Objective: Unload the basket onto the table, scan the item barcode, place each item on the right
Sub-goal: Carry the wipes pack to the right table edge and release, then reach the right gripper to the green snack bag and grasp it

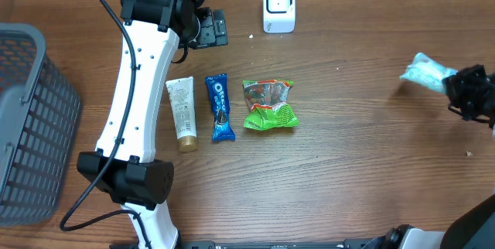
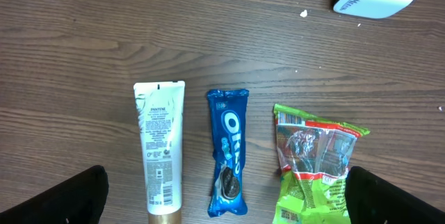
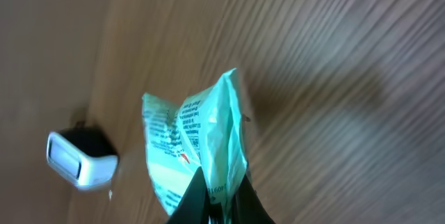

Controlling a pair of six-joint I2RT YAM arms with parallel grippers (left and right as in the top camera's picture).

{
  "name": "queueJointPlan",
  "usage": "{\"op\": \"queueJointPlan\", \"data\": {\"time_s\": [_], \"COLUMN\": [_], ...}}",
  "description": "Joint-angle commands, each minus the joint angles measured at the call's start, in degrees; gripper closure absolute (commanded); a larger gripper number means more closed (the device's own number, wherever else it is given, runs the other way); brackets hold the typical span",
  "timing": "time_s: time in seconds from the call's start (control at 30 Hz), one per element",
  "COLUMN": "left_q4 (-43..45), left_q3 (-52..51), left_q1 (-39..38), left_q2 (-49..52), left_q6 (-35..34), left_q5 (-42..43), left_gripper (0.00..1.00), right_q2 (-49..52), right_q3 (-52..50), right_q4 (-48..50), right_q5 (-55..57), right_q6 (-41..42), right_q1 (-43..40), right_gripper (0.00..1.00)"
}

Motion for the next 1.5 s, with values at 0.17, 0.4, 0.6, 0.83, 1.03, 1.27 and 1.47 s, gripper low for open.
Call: {"op": "queueJointPlan", "data": {"time_s": [0.17, 0.4, 0.6, 0.83, 1.03, 1.27, 1.47], "left_q4": [0.09, 0.07, 0.09, 0.09, 0.09, 0.07, 0.09], "left_q3": [-0.04, -0.04, -0.04, -0.04, -0.04, -0.04, -0.04], "left_q1": [-0.37, -0.37, -0.37, -0.37, -0.37, -0.37, -0.37], "left_q2": [0.22, 0.22, 0.22, 0.22, 0.22, 0.22, 0.22], "left_q6": [0.87, 0.87, 0.87, 0.87, 0.87, 0.87, 0.87], "left_q5": [-0.07, -0.07, -0.07, -0.07, -0.07, -0.07, -0.07], "left_gripper": [0.00, 0.00, 0.00, 0.00, 0.00, 0.00, 0.00], "right_q2": [0.17, 0.28, 0.26, 0.98, 9.68, 20.31, 26.56], "right_q3": [-8.76, -8.76, -1.11, 14.27, 14.19, 14.14, 14.05], "right_q4": [15.19, 15.98, 5.57, -9.14, -4.02, -2.86, -2.84], "right_q5": [15.08, 15.04, 7.37, 0.61, 0.39, 0.42, -0.31], "right_q6": [-2.34, -2.75, -8.98, -18.78, -13.33, -2.14, 1.44], "right_q1": [-3.52, -3.52, -1.99, 24.20, 42.93, 50.56, 52.74], "right_gripper": [0.96, 0.05, 0.00, 0.00, 0.03, 0.10, 0.10]}}
